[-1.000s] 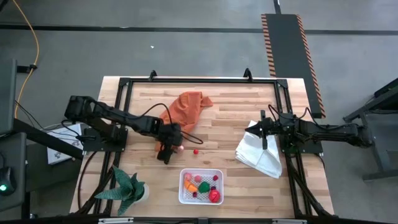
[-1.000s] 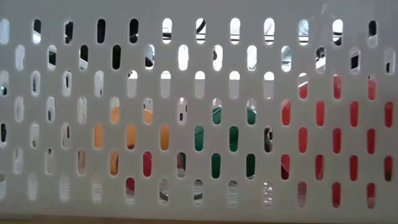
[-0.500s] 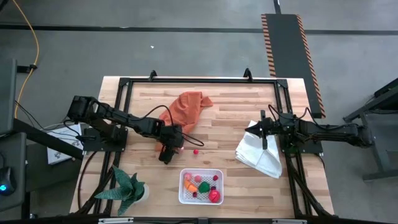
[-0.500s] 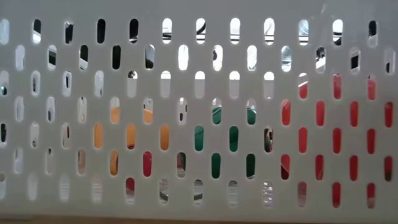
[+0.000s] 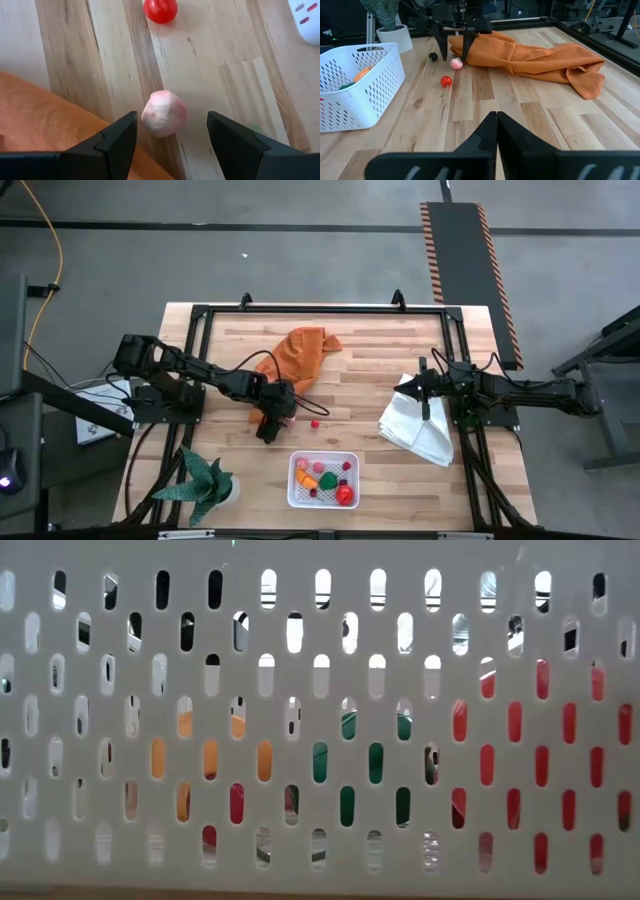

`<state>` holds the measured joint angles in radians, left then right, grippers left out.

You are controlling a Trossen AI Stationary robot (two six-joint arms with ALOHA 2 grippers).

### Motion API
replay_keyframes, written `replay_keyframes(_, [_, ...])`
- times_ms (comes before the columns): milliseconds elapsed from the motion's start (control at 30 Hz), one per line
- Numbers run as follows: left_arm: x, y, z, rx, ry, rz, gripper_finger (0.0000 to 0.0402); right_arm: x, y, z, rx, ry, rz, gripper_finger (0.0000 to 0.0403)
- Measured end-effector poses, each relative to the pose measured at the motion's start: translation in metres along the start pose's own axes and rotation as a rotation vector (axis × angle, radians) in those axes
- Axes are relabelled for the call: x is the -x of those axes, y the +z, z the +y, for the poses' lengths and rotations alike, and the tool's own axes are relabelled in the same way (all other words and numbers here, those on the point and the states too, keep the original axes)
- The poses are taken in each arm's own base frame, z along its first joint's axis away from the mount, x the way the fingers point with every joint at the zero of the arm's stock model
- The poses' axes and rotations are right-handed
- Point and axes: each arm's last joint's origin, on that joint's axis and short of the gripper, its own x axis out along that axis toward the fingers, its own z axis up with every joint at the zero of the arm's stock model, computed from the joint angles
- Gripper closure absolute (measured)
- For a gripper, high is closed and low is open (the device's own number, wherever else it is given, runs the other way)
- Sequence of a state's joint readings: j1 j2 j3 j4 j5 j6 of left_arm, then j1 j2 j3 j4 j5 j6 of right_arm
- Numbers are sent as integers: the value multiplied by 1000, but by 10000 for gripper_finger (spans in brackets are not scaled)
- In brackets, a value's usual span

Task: Pick and placing Produce into tupperware
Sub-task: Put the peach into the white bin

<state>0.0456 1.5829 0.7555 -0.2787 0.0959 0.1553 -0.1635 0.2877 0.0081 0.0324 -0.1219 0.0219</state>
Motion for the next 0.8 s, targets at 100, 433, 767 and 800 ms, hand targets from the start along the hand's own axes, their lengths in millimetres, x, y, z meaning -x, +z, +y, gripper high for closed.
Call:
replay_keyframes(100, [-3,0,0,-1,2,6,172,0,0,0,0,0,0,402])
replay_keyframes(433, [-7,0,1,-5,2,3,172,0,0,0,0,0,0,402])
replay_keyframes(767, [-6,0,1,-5,12,5,191,0,0,0,0,0,0,402])
replay_keyframes(800, [-6,0,1,-5,12,5,198,0,0,0,0,0,0,402])
